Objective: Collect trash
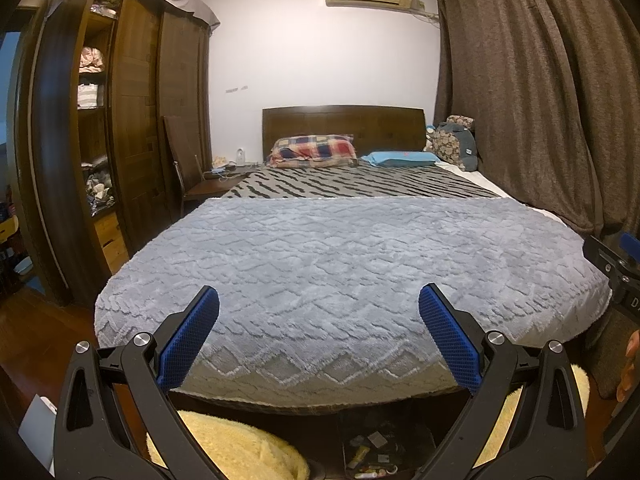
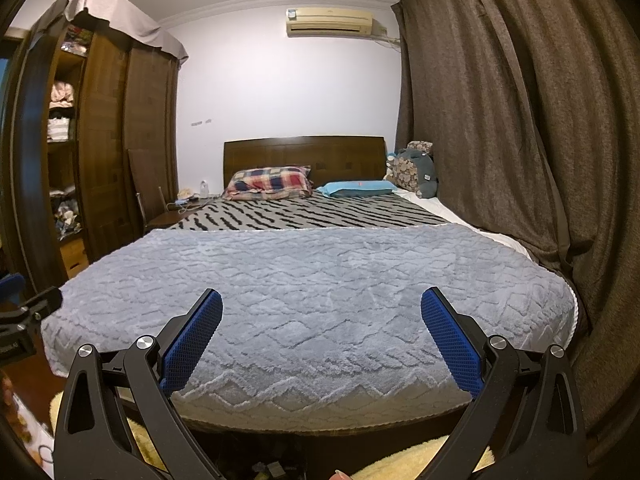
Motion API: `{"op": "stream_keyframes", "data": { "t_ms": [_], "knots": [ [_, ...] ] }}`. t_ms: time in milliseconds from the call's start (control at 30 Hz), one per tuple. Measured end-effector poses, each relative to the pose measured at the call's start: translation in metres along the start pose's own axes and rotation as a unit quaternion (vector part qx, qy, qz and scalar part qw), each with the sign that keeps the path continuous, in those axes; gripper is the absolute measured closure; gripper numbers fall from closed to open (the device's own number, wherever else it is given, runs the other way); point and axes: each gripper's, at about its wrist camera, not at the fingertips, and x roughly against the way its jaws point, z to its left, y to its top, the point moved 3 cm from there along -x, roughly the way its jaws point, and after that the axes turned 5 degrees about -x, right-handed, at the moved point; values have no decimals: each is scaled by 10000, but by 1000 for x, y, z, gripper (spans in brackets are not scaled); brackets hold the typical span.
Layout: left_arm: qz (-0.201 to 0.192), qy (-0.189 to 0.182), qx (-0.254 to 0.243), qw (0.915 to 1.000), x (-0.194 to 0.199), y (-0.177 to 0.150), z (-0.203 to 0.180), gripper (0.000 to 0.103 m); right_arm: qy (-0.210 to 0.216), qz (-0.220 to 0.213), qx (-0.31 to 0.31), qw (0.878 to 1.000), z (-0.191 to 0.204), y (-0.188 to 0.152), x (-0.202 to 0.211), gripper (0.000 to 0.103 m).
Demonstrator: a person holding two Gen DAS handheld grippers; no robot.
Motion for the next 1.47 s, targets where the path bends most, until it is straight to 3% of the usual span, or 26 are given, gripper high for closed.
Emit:
{"op": "stream_keyframes", "data": {
  "t_ms": [267,500,700,833,933,1133,1467],
  "knots": [
    [-19,105,109,9999,-36,17,14,8,-126,162,6,9998,-7,4,-41,3],
    [92,123,111,9998,-91,35,21,8,-300,277,80,9991,-9,14,-98,3],
    [463,446,-22,9979,-167,42,38,8,-576,636,-41,9963,-26,22,-173,3],
    [764,505,156,9957,-222,43,68,8,-776,1165,-292,9897,-62,28,-249,3],
    [1039,688,461,9911,-269,43,102,8,-1078,1425,-491,9827,-97,33,-304,3],
    [1439,1593,550,9751,-356,36,168,8,-1380,1678,-812,9727,-157,31,-381,3],
    [2247,2021,1169,9460,-451,-3,231,8,-1858,2069,-1176,9533,-228,16,-453,3]
  ]
}}
